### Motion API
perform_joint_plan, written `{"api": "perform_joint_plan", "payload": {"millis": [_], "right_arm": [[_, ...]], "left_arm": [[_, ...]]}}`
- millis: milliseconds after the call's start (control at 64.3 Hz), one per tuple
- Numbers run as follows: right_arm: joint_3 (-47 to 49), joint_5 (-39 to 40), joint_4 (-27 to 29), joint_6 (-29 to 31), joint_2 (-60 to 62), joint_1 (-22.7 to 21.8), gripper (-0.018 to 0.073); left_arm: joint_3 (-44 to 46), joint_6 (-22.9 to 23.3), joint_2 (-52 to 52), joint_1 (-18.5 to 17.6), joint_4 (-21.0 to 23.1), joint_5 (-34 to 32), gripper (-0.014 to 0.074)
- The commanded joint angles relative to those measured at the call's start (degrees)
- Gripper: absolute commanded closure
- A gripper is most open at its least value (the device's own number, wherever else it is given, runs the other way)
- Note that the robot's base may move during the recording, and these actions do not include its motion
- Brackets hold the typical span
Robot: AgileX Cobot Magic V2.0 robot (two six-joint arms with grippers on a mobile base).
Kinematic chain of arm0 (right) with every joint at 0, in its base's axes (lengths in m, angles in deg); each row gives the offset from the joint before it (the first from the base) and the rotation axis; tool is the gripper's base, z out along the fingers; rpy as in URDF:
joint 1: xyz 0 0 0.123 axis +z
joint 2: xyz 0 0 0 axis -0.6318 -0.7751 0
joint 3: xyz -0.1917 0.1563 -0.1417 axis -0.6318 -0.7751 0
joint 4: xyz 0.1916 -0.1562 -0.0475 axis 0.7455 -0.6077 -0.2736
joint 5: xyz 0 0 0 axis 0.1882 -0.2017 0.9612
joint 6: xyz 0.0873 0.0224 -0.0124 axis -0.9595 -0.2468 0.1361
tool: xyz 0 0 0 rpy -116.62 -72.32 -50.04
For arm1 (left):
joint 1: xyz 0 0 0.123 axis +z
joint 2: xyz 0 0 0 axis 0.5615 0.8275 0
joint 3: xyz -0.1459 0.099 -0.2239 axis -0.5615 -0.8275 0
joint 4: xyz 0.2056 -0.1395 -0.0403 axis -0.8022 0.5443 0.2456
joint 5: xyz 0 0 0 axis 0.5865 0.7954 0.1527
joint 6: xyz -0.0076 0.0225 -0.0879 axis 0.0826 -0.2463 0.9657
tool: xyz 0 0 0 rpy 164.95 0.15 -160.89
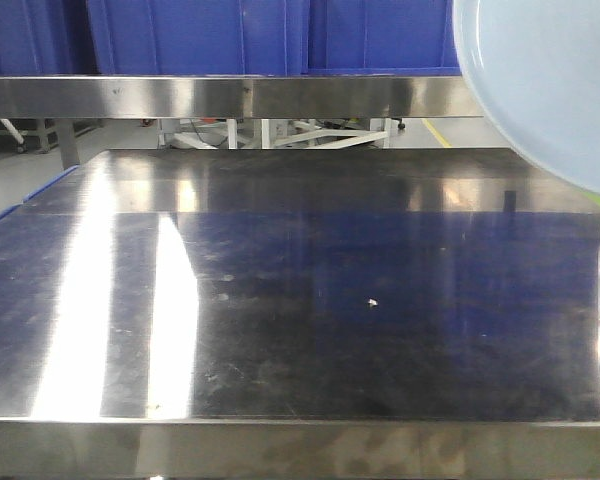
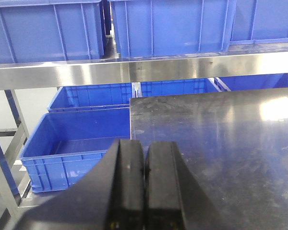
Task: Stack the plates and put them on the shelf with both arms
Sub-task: 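Hold the plate stack raised in the right gripper as the base turns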
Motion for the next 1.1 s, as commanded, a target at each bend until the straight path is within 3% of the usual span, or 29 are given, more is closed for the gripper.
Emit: {"api": "perform_joint_plan", "payload": {"millis": [0, 1089], "right_arm": [[1.7, 5.3, 0.6, 0.2, 0.0, 0.0, 0.051], [1.7, 4.1, 0.6, 0.2, -0.1, 0.0, 0.051]], "left_arm": [[1.6, 0.2, 0.0, 0.2, 0.4, -4.7, 0.0514], [1.6, 0.2, 0.0, 0.2, 0.4, -4.7, 0.0514]]}}
